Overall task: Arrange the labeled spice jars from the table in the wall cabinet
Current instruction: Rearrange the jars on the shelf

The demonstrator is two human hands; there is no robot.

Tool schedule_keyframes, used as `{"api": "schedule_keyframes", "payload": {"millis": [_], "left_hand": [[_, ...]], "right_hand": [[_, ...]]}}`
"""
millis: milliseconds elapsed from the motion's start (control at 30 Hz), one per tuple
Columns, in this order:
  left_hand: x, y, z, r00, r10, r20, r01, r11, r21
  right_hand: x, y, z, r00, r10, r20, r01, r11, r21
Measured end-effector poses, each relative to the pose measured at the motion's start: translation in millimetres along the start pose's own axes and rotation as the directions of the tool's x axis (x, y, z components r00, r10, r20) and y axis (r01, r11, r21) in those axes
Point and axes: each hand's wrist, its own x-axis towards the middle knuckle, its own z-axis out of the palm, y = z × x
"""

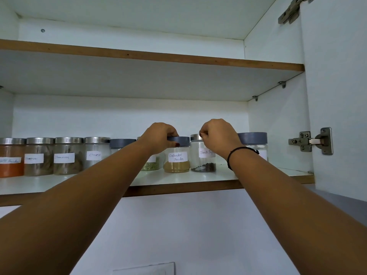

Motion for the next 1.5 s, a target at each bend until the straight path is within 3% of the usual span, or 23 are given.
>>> {"api": "schedule_keyframes", "payload": {"millis": [567, 1167, 1500], "left_hand": [[27, -25, 18, 0.998, -0.051, 0.033, 0.050, 0.998, 0.034], [42, -41, 28, 0.999, -0.022, 0.045, 0.017, 0.995, 0.100], [37, -42, 32, 1.000, -0.010, 0.016, 0.008, 0.993, 0.121]], "right_hand": [[23, 5, 36, 0.993, -0.019, 0.113, 0.020, 1.000, -0.013], [25, 8, 60, 0.993, -0.024, 0.119, 0.023, 1.000, 0.011], [16, 1, 50, 0.961, -0.027, 0.276, 0.018, 0.999, 0.034]]}}
